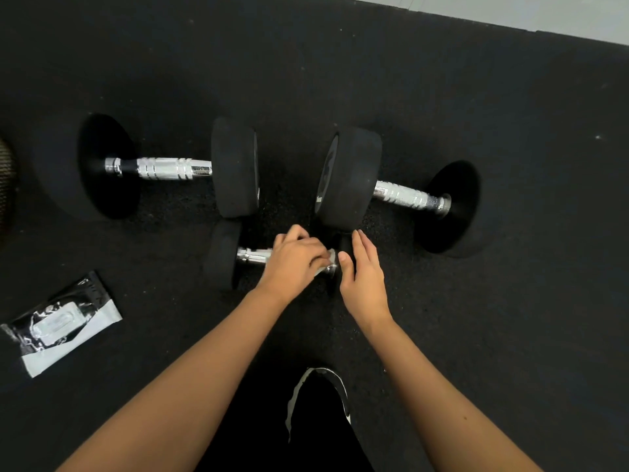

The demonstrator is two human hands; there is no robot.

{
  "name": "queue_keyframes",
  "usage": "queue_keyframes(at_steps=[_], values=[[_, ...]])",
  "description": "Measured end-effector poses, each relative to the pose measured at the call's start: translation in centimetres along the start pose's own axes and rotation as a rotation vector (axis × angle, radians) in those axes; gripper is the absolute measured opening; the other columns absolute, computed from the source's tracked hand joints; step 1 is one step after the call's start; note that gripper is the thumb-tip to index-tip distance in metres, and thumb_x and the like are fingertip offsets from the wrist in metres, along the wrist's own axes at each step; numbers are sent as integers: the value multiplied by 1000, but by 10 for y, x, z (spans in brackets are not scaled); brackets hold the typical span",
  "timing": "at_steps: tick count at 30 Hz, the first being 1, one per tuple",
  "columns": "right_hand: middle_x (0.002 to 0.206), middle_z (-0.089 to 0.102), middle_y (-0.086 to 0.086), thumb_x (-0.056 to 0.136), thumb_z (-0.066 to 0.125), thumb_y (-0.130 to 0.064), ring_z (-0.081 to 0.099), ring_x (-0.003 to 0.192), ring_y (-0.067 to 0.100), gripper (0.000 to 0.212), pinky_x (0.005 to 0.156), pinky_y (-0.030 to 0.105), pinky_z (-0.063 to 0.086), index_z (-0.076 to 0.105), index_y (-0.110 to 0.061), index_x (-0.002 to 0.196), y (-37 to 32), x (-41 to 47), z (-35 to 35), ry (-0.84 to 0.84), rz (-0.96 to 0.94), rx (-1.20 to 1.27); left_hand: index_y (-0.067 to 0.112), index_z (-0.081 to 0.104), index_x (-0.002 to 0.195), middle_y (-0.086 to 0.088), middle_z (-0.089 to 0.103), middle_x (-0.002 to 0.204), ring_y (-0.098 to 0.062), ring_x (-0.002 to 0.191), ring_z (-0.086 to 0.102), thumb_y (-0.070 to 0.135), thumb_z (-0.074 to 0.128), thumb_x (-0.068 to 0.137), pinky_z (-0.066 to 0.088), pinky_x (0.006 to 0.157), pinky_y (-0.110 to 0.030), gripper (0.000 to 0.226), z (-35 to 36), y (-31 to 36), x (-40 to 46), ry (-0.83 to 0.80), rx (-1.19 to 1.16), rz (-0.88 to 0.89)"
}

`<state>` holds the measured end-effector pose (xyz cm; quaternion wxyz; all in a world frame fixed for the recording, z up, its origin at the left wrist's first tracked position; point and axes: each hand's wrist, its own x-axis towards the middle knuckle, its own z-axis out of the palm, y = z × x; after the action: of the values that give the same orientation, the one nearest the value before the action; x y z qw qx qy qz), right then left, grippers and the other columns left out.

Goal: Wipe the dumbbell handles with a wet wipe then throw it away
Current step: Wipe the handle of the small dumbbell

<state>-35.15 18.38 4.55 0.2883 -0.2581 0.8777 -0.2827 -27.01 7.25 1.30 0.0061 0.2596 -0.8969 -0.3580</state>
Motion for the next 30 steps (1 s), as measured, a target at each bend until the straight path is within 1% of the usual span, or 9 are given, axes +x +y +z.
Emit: queue_keyframes(at_steps=[5, 11, 14, 17, 19, 24, 26, 28, 30], values=[[154, 22, 1, 98, 41, -23, 23, 141, 13, 51, 106, 11, 15, 26, -10, 145, 0, -1, 0, -6, -5, -5, 22, 72, 99, 14, 68, 100, -15, 102, 46, 30, 59, 87, 34, 89, -32, 19, -5, -8, -5, -12, 52, 98], [154, 21, 1, 99, 40, -23, 22, 141, 12, 51, 106, 11, 14, 25, -11, 146, 0, 0, 1, 0, 3, -2, 24, 72, 97, 13, 68, 95, -14, 103, 43, 34, 58, 88, 31, 90, -32, 20, -8, -14, 1, -9, 23, -14], [154, 21, 1, 99, 40, -23, 22, 141, 13, 51, 106, 11, 14, 26, -10, 146, -1, 0, 1, 3, -4, -9, 22, 71, 97, 12, 67, 95, -13, 102, 44, 32, 58, 88, 33, 94, -35, 18, -1, -1, 3, -42, 13, 47], [153, 23, 4, 98, 41, -21, 23, 141, 14, 50, 105, 9, 13, 27, -8, 145, 0, -1, 0, 10, -25, -18, 21, 72, 95, 12, 69, 98, -17, 99, 49, 27, 63, 85, 37, 88, -33, 15, -1, -10, -5, -18, 36, 160], [153, 23, 4, 98, 41, -21, 23, 141, 14, 50, 107, 11, 14, 27, -8, 145, 1, -2, 1, 11, -35, -16, 22, 73, 97, 12, 70, 101, -18, 97, 51, 28, 64, 84, 37, 85, -32, 17, -4, -21, -8, 5, 40, 194], [154, 21, 3, 99, 40, -23, 22, 141, 13, 51, 106, 11, 14, 26, -9, 145, 1, -1, 1, 10, -22, -9, 25, 66, 116, 11, 67, 100, -14, 102, 45, 29, 60, 87, 32, 95, -29, 29, 0, -14, -2, -13, -13, 111], [154, 21, 3, 99, 40, -23, 22, 141, 12, 51, 106, 10, 14, 26, -9, 145, 0, -1, 1, 9, -21, -8, 24, 65, 118, 9, 67, 102, -16, 100, 50, 30, 56, 88, 40, 92, -33, 32, 4, -9, -6, -3, 40, 157], [154, 22, 2, 99, 40, -23, 22, 141, 12, 50, 106, 11, 15, 26, -10, 145, 1, -1, 1, 9, -22, -6, 24, 70, 109, 8, 68, 101, -17, 93, 54, 32, 51, 87, 49, 83, -36, 30, 8, -8, -13, 59, 119, 210], [154, 21, 1, 99, 40, -23, 22, 141, 12, 50, 106, 12, 16, 26, -11, 145, 1, -1, 1, 7, -15, 1, 25, 72, 102, 8, 69, 102, -16, 92, 49, 27, 60, 82, 52, 78, -38, 24, 14, -11, -20, 140, 232, 278]])
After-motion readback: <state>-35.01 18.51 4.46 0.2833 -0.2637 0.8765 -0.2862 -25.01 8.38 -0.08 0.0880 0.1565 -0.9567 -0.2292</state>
